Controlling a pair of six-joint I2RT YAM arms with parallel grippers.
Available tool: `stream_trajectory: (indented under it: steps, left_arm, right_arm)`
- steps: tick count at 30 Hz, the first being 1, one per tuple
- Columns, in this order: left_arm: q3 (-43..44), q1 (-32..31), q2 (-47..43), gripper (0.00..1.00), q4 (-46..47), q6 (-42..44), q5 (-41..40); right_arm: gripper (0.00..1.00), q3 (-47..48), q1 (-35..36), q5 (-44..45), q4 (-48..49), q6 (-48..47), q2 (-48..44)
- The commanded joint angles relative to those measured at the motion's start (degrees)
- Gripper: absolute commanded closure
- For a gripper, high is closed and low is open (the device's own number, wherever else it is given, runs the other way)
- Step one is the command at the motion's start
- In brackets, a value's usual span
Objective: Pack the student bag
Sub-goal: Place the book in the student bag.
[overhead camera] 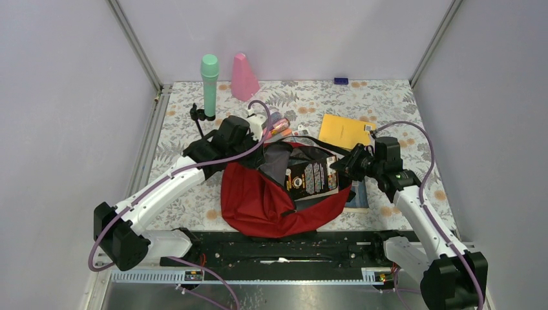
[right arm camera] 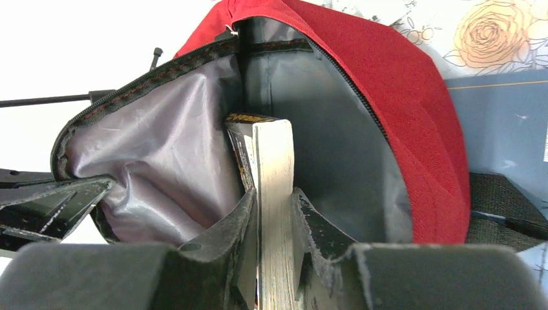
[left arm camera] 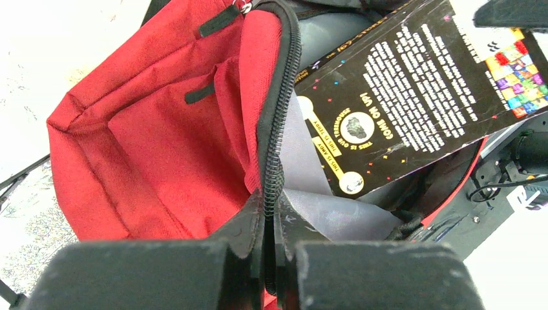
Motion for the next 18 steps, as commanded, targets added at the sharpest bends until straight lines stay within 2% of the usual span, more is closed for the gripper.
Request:
stream_trajectory:
  steps: [1, 11, 18]
  left_arm:
    - [0.16, 0.46, -2.57, 1.0, 3.78, 0.8, 1.34]
    - [-0.33, 0.46, -5.47, 1.0, 6.37, 1.06, 2.23]
    - [-2.02, 0.79, -9.27, 1.0, 10.61, 2.11, 6.45]
  right_arm:
    - [1.0, -0.57, 1.5, -1.79, 10.47, 7.21, 0.89]
    - [1.0, -3.03, 7.3, -0.72, 19.17, 11.12, 6.79]
    - [1.0, -3.26, 10.38, 0.88, 24.08, 11.4, 12.57]
